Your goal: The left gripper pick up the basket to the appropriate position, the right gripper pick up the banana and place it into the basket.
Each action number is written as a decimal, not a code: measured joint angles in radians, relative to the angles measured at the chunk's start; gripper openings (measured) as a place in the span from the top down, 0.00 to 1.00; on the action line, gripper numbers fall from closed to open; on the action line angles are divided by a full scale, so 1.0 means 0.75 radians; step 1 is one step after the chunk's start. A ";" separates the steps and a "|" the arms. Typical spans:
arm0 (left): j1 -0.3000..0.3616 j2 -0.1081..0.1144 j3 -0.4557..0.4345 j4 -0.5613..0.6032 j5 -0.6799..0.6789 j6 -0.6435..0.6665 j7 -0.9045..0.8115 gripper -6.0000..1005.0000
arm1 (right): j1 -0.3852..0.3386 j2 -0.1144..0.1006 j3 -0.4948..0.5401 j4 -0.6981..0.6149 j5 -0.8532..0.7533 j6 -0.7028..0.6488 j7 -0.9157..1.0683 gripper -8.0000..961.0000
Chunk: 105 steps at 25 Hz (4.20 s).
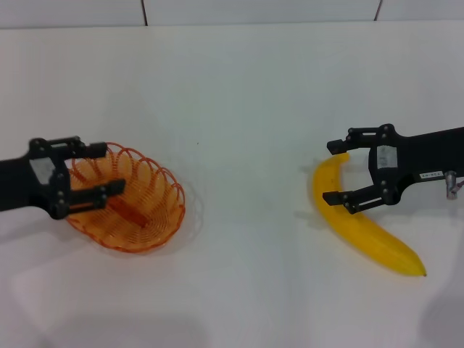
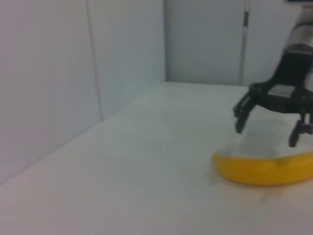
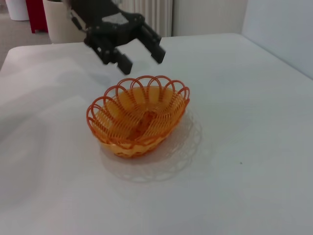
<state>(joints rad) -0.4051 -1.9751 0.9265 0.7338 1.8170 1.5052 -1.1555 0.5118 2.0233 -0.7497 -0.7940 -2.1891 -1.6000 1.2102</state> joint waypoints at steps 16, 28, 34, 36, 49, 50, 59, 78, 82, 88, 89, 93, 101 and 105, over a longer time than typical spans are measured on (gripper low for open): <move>-0.028 -0.042 -0.022 0.014 0.101 0.007 -0.008 0.32 | 0.002 0.002 0.004 0.002 0.003 -0.004 0.000 0.06; -0.072 -0.013 -0.213 0.281 0.189 -0.036 -0.613 0.32 | 0.003 0.004 0.007 0.004 0.007 -0.002 0.002 0.06; -0.166 0.087 -0.207 0.309 0.368 -0.035 -0.965 0.32 | 0.017 0.004 0.000 0.000 0.006 0.000 0.026 0.06; -0.206 0.113 -0.198 0.259 0.428 -0.027 -1.015 0.32 | 0.019 0.004 0.000 -0.001 0.007 0.000 0.028 0.06; -0.355 0.085 -0.199 0.130 0.801 -0.084 -1.081 0.32 | 0.023 0.006 -0.001 0.002 0.007 -0.002 0.029 0.06; -0.359 0.082 -0.198 0.130 0.805 -0.086 -1.081 0.32 | 0.023 0.006 -0.001 0.002 0.007 -0.002 0.029 0.06; -0.400 0.016 -0.191 0.126 0.926 -0.161 -1.085 0.32 | 0.028 0.007 -0.001 0.003 0.006 -0.004 0.029 0.06; -0.447 -0.041 -0.177 0.054 1.007 -0.256 -1.077 0.32 | 0.044 0.008 -0.001 0.010 0.000 -0.014 0.032 0.06; -0.454 -0.042 -0.163 0.032 1.008 -0.257 -1.077 0.33 | 0.045 0.008 -0.001 0.010 0.000 -0.014 0.033 0.06; -0.458 -0.042 -0.156 0.022 1.020 -0.268 -1.079 0.36 | 0.045 0.008 -0.001 0.010 0.000 -0.014 0.035 0.06; -0.458 -0.042 -0.156 0.022 1.022 -0.268 -1.081 0.37 | 0.045 0.008 -0.001 0.010 0.000 -0.014 0.035 0.06; -0.457 -0.037 -0.159 0.022 1.023 -0.270 -1.089 0.47 | 0.044 0.008 0.002 0.010 0.001 -0.014 0.040 0.06; -0.457 -0.033 -0.156 0.026 1.023 -0.270 -1.073 0.65 | 0.044 0.008 0.002 0.010 0.000 -0.009 0.055 0.06; -0.455 -0.032 -0.155 0.025 1.023 -0.269 -1.048 0.71 | 0.044 0.008 0.004 0.010 0.000 -0.010 0.056 0.06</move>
<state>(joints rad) -0.7461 -1.9991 0.8105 0.7524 2.5841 1.3032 -1.9417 0.5445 2.0294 -0.7466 -0.7869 -2.1891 -1.6074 1.2519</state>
